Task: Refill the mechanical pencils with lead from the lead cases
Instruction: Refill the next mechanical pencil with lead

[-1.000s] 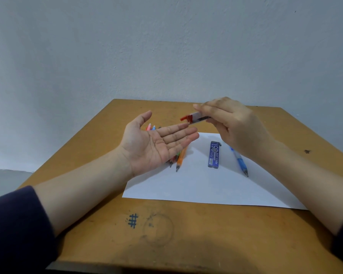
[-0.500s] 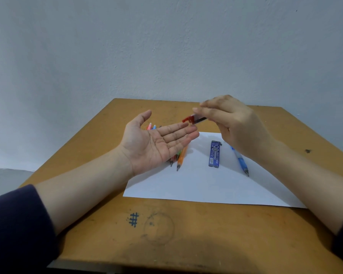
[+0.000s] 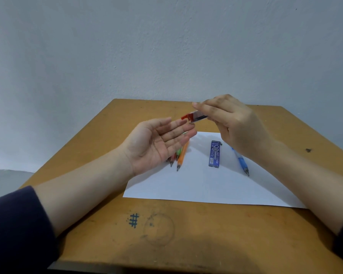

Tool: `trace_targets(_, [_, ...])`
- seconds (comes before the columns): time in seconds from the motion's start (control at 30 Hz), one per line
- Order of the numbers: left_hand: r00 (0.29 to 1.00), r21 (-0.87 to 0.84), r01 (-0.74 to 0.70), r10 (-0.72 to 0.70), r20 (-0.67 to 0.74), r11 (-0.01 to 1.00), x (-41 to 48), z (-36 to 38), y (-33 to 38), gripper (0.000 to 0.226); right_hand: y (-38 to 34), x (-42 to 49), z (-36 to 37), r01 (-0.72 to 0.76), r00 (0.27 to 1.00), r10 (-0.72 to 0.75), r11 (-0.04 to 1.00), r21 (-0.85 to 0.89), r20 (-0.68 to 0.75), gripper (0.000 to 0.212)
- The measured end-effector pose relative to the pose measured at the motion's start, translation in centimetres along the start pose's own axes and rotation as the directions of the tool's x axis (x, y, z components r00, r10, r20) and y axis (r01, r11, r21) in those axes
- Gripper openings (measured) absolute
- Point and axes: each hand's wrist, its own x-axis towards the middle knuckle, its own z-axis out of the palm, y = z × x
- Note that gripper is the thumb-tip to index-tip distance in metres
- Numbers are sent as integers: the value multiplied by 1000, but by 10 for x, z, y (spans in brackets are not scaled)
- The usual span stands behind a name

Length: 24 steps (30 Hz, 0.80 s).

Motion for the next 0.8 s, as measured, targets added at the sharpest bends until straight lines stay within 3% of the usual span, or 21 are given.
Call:
trace_targets(0.33, [993,84,3,7,-114,996,5,-1,-7,20,-8,0,2,2,1000,-2,1000,-2,9,40])
trace_targets(0.8, [988,129,31,-12,-153,991,4,-2,-6,12,-17,-1,7,11,1000,-10,1000,18,-11,35])
